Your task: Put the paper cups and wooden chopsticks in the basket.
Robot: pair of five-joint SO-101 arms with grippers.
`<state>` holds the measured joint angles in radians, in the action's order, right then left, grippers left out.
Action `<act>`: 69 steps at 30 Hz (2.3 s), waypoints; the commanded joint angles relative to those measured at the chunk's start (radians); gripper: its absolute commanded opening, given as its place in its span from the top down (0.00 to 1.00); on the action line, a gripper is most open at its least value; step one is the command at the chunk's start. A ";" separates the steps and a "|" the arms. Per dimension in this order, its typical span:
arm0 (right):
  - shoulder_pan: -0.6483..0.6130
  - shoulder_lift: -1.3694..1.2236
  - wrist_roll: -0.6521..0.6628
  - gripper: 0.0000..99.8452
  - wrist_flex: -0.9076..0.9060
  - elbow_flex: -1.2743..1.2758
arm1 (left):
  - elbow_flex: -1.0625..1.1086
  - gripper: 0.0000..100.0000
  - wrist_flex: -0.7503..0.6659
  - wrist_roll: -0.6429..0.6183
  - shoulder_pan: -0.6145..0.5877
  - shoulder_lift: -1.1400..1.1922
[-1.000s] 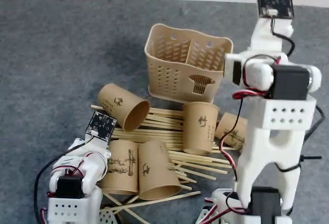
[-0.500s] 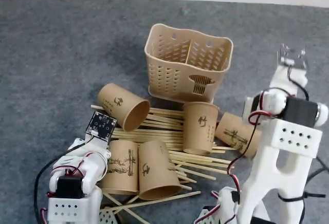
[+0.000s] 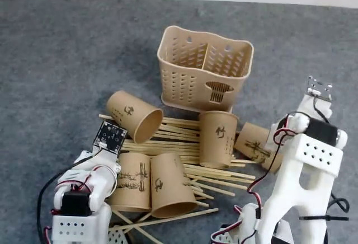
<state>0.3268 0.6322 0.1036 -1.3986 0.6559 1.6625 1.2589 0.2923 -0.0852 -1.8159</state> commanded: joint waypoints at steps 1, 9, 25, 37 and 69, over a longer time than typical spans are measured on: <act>0.031 0.031 0.011 0.86 0.047 -0.004 | -0.030 1.00 -0.015 0.005 -0.015 -0.004; 0.028 0.021 0.011 0.86 0.163 0.114 | -0.030 1.00 -0.015 0.005 -0.015 -0.004; 0.028 0.062 0.144 0.99 0.142 0.163 | -0.021 1.00 -0.018 0.005 -0.015 -0.004; -0.117 0.417 0.236 0.99 -0.022 0.147 | -0.019 1.00 -0.018 0.005 -0.015 -0.004; -0.188 0.596 0.431 0.99 -0.024 -0.378 | -0.018 1.00 -0.017 0.005 -0.016 -0.004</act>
<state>0.1289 1.2306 0.5255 -1.4906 0.3460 1.6625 1.2589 0.2923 -0.0852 -1.8159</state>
